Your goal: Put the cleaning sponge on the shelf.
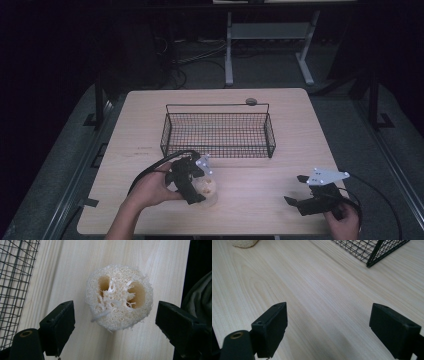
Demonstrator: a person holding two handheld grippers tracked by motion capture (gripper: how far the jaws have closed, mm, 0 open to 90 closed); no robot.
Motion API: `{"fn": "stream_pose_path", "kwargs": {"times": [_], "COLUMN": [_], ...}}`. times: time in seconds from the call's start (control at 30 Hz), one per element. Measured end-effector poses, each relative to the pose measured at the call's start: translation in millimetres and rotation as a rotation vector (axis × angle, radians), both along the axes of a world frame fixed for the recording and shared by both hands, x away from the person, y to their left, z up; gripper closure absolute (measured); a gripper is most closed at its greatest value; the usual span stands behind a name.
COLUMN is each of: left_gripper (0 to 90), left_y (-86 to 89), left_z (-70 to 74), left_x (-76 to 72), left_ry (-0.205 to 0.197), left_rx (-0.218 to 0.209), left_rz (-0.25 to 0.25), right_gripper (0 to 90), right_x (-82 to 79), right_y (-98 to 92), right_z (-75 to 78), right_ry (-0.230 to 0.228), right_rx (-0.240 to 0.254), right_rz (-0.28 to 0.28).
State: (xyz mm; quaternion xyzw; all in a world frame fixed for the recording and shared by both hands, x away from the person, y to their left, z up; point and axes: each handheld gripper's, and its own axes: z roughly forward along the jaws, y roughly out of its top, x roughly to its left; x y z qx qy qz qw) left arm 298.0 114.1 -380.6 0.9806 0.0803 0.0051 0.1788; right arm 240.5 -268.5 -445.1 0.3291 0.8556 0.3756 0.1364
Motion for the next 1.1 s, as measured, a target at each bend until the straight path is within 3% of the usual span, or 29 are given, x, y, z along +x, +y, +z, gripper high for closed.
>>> {"fn": "stream_pose_path", "kwargs": {"times": [0.23,0.3,0.63,1.1], "left_gripper": [15.3,21.1,20.8,29.6], "left_y": [-4.7,-5.5,-8.1,-5.9], "left_z": [-3.4,-3.9,-8.7,-14.4], "left_x": [2.1,2.6,7.0,6.3], "left_ry": [0.014,0.025,0.055,0.063], "left_rx": [0.006,0.004,0.015,-0.032], "left_rz": [-0.003,-0.012,-0.008,-0.013], "right_gripper": [14.3,14.3,14.3,14.3], "right_x": [0.6,0.7,0.3,0.6], "right_y": [-0.5,-0.3,-0.8,-1.3], "right_z": [-0.2,-0.2,0.1,0.3], "right_ry": [-0.002,0.004,-0.003,-0.007], "right_rx": [-0.004,0.000,-0.003,-0.005], "right_rz": [0.005,0.005,0.012,0.013]}}
